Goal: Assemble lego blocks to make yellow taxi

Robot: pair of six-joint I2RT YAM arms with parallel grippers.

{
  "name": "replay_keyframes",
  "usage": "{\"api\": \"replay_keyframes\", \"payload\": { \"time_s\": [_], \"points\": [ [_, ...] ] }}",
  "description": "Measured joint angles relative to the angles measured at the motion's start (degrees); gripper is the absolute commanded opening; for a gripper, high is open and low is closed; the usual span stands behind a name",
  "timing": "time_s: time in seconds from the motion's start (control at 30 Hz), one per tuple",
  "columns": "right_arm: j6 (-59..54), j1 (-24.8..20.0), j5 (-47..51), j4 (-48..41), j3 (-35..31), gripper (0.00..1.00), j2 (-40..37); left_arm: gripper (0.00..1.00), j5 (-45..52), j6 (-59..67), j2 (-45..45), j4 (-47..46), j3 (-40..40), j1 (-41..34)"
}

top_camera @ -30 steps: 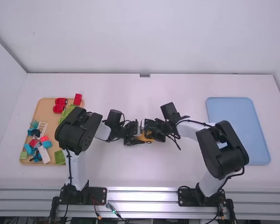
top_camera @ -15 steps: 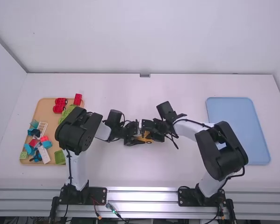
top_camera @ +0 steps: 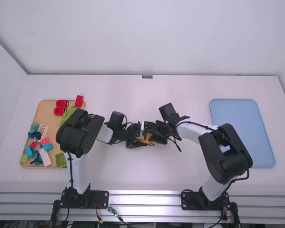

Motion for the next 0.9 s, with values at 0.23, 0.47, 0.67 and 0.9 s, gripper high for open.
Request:
{"api": "replay_keyframes", "payload": {
  "time_s": [0.23,0.47,0.67,0.9],
  "points": [
    [-0.3,-1.0,-1.7,1.0,-0.3,0.19,0.3,0.39,-0.3,0.0,0.0,-0.1,0.3,0.0],
    [-0.5,-1.4,-2.5,1.2,-0.4,0.27,0.5,0.39,-0.3,-0.2,0.0,-0.1,0.3,0.0],
    [-0.2,-1.3,-2.3,1.9,-0.6,0.4,0.5,0.39,-0.5,-0.2,0.0,0.0,0.3,0.0],
    [0.7,-1.3,-1.5,2.5,-0.6,0.43,1.2,0.39,-0.5,-0.2,0.0,-0.2,0.4,0.0]
  ]
}}
